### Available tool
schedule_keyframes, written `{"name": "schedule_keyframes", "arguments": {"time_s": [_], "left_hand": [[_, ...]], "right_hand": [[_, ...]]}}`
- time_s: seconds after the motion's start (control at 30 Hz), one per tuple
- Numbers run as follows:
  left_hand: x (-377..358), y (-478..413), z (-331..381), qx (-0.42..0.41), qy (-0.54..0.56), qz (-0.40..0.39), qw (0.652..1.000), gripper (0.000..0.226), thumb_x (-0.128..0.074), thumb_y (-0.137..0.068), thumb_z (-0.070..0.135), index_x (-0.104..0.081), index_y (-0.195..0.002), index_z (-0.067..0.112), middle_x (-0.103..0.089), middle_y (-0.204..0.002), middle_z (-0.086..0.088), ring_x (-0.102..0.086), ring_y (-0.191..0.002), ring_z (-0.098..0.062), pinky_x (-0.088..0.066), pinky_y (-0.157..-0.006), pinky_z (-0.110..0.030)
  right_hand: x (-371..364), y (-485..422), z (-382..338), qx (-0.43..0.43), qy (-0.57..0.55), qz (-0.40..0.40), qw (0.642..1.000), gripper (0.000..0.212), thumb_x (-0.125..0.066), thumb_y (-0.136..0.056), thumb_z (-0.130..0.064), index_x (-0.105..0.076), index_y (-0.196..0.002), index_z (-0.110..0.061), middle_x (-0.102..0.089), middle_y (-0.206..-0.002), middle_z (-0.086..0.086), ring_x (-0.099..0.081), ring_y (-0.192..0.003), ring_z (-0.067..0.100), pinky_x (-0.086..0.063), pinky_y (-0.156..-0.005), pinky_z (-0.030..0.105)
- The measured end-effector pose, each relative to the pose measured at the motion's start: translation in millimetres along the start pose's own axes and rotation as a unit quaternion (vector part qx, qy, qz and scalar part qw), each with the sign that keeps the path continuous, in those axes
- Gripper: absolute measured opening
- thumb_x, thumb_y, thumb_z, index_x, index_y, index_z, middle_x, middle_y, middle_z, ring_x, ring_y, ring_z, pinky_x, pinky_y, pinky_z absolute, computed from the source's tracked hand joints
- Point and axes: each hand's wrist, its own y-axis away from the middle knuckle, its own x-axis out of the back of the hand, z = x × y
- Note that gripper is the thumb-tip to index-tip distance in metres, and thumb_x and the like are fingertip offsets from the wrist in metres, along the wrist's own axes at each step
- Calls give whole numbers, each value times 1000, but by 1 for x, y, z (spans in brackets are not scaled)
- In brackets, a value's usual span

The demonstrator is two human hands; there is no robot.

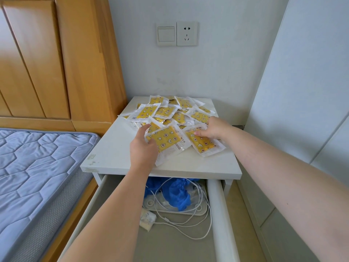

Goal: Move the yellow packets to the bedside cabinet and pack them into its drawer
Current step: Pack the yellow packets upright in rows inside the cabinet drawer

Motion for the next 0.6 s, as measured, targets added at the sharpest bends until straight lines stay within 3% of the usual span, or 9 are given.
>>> {"name": "schedule_keyframes", "arguments": {"time_s": [0.07,0.23,0.3,0.37,0.47,0.53,0.6], "left_hand": [[0,0,0,1,-1,1,1000,49,-41,-98,7,-44,-140,32,-44,-106,10,-46,-70,3,-43,-53,-17],[0,-1,-1,0,1,4,1000,49,-41,-98,7,-43,-140,33,-48,-116,7,-47,-70,2,-47,-57,-19],[0,-2,-2,2,4,6,1000,49,-41,-98,7,-44,-140,33,-51,-129,2,-45,-70,4,-45,-56,-16],[0,-3,-2,8,14,7,1000,49,-41,-98,6,-44,-140,33,-50,-136,1,-45,-70,5,-42,-54,-14],[1,-4,-3,21,41,20,999,50,-41,-98,6,-44,-139,33,-49,-137,2,-48,-72,3,-38,-51,-10],[3,-5,-4,35,63,33,997,50,-41,-98,5,-43,-139,33,-47,-134,4,-49,-74,1,-36,-51,-10],[5,-7,-5,45,87,48,994,50,-41,-98,6,-42,-140,32,-46,-134,5,-53,-84,-4,-37,-56,-12]], "right_hand": [[1,2,-2,-13,-13,-9,1000,56,-67,-73,-64,-46,-80,-13,-48,-73,-1,-52,-77,21,-37,-58,28],[4,4,-4,-49,-57,-26,997,54,-72,-74,-56,-48,-84,-9,-55,-90,5,-50,-88,23,-37,-72,29],[6,4,-3,-77,-78,-33,993,61,-73,-75,-51,-55,-109,-2,-58,-115,13,-54,-99,26,-39,-77,29],[7,5,-1,-94,-106,-32,989,76,-75,-76,-46,-48,-131,0,-52,-135,13,-52,-119,28,-41,-87,31],[4,4,2,-91,-155,-30,983,79,-78,-75,-41,-46,-134,0,-49,-138,13,-50,-123,29,-42,-86,30],[0,7,3,-88,-246,-24,965,77,-82,-73,-32,-47,-133,0,-51,-136,12,-51,-122,30,-44,-92,31],[-5,9,5,-84,-376,-21,922,63,-84,-70,-18,-57,-125,-1,-60,-127,11,-59,-113,29,-48,-96,38]]}}
